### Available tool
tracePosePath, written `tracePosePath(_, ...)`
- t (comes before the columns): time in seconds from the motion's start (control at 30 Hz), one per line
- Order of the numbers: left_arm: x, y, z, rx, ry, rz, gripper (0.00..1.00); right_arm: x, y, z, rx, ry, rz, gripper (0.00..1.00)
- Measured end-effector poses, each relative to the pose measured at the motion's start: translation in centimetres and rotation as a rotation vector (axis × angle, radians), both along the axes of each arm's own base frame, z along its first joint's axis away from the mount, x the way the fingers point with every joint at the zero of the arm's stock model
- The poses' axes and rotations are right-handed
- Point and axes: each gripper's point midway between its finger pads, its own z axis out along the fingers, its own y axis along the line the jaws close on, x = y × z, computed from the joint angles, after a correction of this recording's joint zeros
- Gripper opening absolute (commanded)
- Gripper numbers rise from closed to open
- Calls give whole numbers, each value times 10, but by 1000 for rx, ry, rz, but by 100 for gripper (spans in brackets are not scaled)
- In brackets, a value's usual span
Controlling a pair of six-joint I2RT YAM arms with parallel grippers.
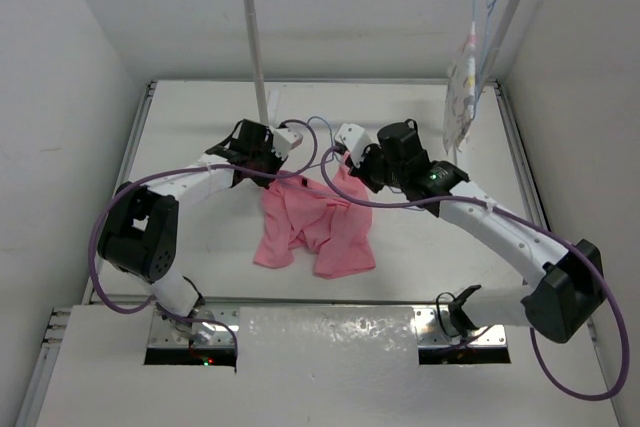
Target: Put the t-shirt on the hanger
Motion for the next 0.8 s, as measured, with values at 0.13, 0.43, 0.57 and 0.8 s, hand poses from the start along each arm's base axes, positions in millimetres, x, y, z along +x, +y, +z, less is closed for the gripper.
tracePosePath(0.13,0,0,-1,2,0,-4,0,7,-3,11,-6,-56,-17,0)
tracePosePath(0.43,0,-2,-3,-1,13,-15,0,7,-8,36,40,-179,-12,0)
tracePosePath(0.57,-2,-5,-2,-15,19,-27,0,8,-7,31,39,-184,-7,0)
tracePosePath(0.8,-2,-11,3,-38,26,-46,0,7,-8,10,15,-167,-1,0)
